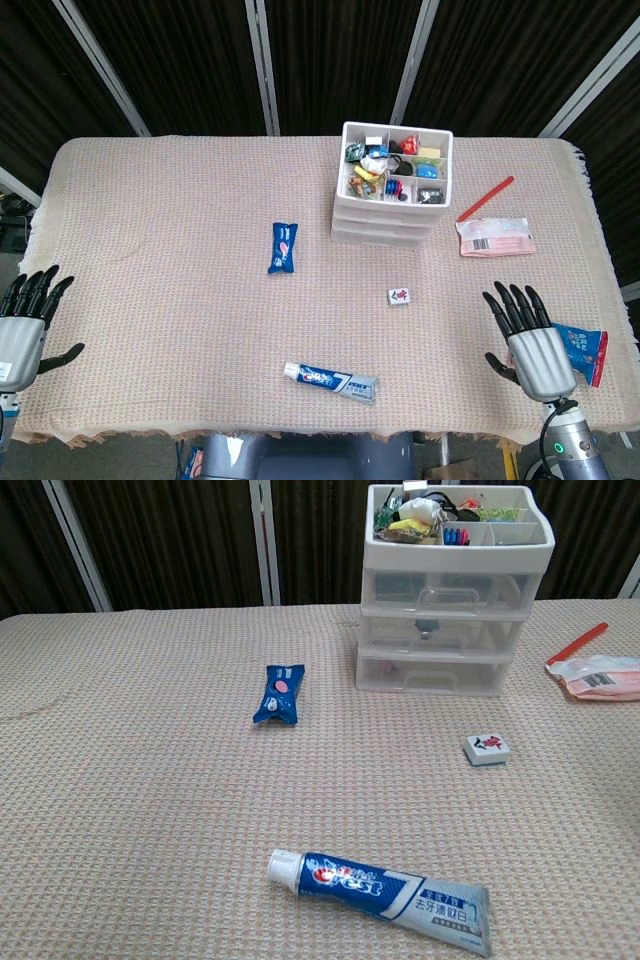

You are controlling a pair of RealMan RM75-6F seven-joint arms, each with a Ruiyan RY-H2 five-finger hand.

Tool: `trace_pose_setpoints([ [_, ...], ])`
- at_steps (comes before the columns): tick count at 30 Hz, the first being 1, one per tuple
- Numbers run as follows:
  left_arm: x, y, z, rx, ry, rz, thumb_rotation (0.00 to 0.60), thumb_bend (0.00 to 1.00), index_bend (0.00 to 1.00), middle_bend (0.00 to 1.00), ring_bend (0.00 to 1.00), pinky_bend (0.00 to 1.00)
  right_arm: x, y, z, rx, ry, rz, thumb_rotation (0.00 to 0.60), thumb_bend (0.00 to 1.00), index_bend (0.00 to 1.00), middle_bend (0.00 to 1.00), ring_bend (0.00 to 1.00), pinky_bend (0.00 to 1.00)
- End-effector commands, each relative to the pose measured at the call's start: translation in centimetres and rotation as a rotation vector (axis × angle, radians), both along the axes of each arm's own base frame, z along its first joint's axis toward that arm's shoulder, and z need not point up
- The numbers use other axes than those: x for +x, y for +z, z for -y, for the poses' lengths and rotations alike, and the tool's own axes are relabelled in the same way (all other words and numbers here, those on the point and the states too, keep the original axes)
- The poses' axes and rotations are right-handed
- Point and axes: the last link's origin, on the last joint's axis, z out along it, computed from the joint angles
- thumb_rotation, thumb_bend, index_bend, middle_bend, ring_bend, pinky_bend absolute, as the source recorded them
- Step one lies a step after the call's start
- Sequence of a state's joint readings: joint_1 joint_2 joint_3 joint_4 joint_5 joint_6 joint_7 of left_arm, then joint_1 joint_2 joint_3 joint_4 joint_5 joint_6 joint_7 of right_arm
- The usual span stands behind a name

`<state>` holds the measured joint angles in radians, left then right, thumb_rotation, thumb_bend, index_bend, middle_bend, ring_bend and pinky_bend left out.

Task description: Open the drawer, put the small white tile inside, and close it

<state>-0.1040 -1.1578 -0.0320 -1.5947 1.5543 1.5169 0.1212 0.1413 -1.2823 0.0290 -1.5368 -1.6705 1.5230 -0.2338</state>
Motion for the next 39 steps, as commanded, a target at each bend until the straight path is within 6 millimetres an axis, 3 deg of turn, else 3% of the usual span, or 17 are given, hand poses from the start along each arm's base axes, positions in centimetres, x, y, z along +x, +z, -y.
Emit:
trace_pose_setpoints([
  [1,0.0,0.0,0.0,0.0,0.001,0.0,0.6,0.15,0.1,0.0,0.0,0.0,0.0,0.0,0.0,0.0,0.0,0.0,0.6,0.1,0.08,0.0,0.0,0.0],
  [17,0.0,0.0,0.0,-0.002,-0.003,0.006,0.6,0.15,0.1,0.0,0.0,0.0,0.0,0.1,0.1,-0.004,-0.021,0.022,0.6,0.1,0.08,0.0,0.0,0.0],
  [24,0.1,0.1,0.0,0.002,-0.016,0.013,0.6,0.15,0.1,0.0,0.0,0.0,1.0,0.3,0.5,-0.016,0.002,0.088,0.6,0.1,0.08,0.03,0.02,0.03],
  [27,0.2,0.0,0.1,0.0,-0.024,0.013,0.6,0.14,0.1,0.0,0.0,0.0,1.8,0.6,1.1,-0.034,0.014,0.139,0.6,0.1,0.09,0.26,0.23,0.29],
  [29,0.2,0.0,0.1,0.0,-0.023,0.014,0.6,0.14,0.1,0.0,0.0,0.0,2.3,0.7,1.5,-0.034,-0.006,0.189,0.6,0.1,0.09,0.46,0.46,0.47],
  [32,0.1,0.1,0.0,0.001,-0.02,0.018,0.6,0.15,0.09,0.0,0.0,0.0,3.3,0.4,2.6,-0.007,-0.078,0.302,0.6,0.16,0.09,0.62,0.62,0.56],
  [35,0.2,0.1,0.0,0.002,-0.023,0.021,0.6,0.15,0.09,0.0,0.0,0.0,4.4,-0.3,4.2,0.046,-0.167,0.402,0.6,0.3,0.09,0.69,0.69,0.59],
  [39,0.2,0.2,0.0,0.005,-0.026,0.022,0.6,0.15,0.08,0.0,0.0,0.0,5.7,-1.2,5.9,0.103,-0.241,0.526,0.6,0.41,0.09,0.74,0.75,0.61],
])
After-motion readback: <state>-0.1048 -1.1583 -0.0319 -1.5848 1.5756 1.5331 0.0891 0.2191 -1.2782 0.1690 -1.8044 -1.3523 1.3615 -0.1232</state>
